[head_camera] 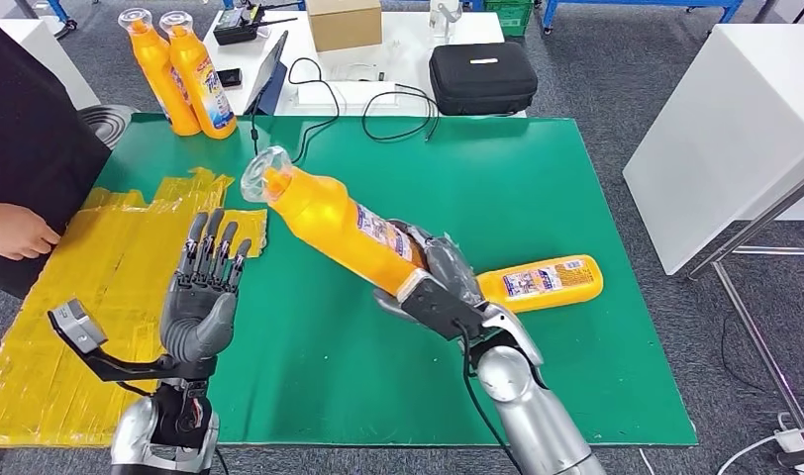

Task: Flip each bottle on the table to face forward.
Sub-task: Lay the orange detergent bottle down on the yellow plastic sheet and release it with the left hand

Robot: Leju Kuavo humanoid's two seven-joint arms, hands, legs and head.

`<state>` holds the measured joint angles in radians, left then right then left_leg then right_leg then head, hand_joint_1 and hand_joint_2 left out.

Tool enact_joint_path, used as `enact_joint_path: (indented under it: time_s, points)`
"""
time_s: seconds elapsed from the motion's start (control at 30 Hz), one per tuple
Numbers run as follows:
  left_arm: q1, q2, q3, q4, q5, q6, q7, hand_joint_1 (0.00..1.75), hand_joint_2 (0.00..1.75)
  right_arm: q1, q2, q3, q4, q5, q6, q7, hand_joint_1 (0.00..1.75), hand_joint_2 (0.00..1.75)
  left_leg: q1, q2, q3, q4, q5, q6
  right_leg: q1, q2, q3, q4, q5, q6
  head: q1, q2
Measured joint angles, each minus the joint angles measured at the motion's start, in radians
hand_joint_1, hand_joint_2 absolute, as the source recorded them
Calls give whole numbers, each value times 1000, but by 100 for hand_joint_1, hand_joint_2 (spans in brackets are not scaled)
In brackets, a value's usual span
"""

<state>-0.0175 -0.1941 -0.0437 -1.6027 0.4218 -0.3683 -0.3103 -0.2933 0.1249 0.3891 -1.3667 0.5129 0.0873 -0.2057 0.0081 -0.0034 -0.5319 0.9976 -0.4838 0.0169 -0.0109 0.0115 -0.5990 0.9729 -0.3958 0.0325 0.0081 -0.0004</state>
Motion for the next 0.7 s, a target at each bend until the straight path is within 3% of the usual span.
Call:
enact_joint_path:
  time_s: [0.7]
  points:
    - [-55,-13,14,71,31,-17,19,0,175,-112,194,191,279,18,-22,9,175,175,0,0,0,0,0,-1,0,0,0,0,0,0,0,0]
